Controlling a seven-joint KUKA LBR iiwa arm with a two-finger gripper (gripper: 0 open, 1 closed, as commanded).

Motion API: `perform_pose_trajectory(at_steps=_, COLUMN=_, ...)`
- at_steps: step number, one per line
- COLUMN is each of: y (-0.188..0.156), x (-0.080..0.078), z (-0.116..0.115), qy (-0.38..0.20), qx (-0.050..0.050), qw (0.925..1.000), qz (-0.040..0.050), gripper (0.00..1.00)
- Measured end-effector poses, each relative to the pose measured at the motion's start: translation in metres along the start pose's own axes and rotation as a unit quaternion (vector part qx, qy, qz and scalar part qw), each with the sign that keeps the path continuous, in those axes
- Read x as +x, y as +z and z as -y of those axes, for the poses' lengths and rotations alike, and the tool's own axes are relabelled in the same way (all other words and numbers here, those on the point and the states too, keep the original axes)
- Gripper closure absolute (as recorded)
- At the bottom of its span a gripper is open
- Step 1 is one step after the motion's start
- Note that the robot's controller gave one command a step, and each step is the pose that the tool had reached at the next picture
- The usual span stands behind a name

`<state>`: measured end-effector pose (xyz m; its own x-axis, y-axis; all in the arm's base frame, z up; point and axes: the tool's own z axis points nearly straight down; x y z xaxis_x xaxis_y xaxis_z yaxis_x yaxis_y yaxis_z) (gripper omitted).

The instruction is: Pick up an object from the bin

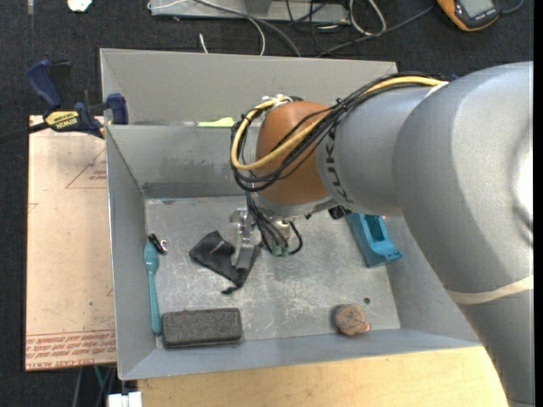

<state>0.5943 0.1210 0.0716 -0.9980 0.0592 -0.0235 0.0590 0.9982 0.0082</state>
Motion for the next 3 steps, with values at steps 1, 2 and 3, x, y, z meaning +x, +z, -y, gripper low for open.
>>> perform_pose_trajectory(at_steps=1, y=-0.059, x=-0.005, z=-0.003, qy=0.004, qx=0.000, qw=1.0000, qz=-0.0018, gripper=1.00)
perform_pose_trajectory(at_steps=2, y=-0.063, x=-0.014, z=0.003, qy=-0.105, qx=-0.001, qw=0.9944, qz=0.0033, gripper=1.00)
perform_pose_trajectory(at_steps=3, y=-0.022, x=-0.021, z=0.018, qy=-0.300, qx=0.000, qw=0.9538, qz=0.0023, gripper=1.00)
